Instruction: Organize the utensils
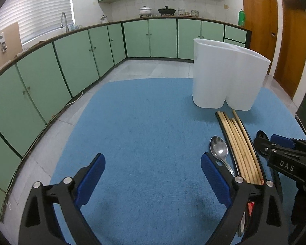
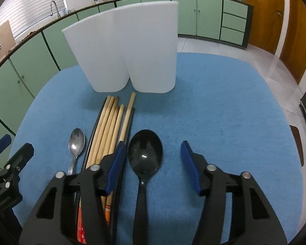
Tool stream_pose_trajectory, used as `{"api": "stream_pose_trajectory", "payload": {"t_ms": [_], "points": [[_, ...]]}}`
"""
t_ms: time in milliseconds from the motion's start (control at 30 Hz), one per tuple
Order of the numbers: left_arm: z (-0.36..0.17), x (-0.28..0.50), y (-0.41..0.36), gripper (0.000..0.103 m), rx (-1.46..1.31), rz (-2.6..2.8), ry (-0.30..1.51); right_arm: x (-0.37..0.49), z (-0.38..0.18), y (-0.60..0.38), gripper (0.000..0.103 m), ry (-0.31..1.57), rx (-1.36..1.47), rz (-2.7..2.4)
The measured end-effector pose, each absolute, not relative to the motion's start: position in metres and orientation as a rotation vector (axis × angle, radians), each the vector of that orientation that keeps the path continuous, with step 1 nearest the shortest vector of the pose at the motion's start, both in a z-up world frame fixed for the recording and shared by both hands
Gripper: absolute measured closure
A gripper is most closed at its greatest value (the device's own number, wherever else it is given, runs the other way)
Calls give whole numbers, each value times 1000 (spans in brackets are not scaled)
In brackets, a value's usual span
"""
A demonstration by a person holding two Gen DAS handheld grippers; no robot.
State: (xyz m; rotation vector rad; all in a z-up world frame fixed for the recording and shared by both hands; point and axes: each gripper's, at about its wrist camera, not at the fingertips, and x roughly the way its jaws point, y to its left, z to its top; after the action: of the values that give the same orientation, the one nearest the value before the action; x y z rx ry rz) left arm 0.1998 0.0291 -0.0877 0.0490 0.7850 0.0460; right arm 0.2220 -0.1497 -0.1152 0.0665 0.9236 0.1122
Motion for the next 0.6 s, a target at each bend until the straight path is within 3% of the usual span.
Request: {"api": "stream_pose_trajectory", "payload": {"t_ms": [167,600], "points": [[-87,208,24,10,46,25,789,225,-115,-148,70,930,64,130],[-94,232,-16,10,80,-65,834,223,-113,-178,71,924,79,109]]}}
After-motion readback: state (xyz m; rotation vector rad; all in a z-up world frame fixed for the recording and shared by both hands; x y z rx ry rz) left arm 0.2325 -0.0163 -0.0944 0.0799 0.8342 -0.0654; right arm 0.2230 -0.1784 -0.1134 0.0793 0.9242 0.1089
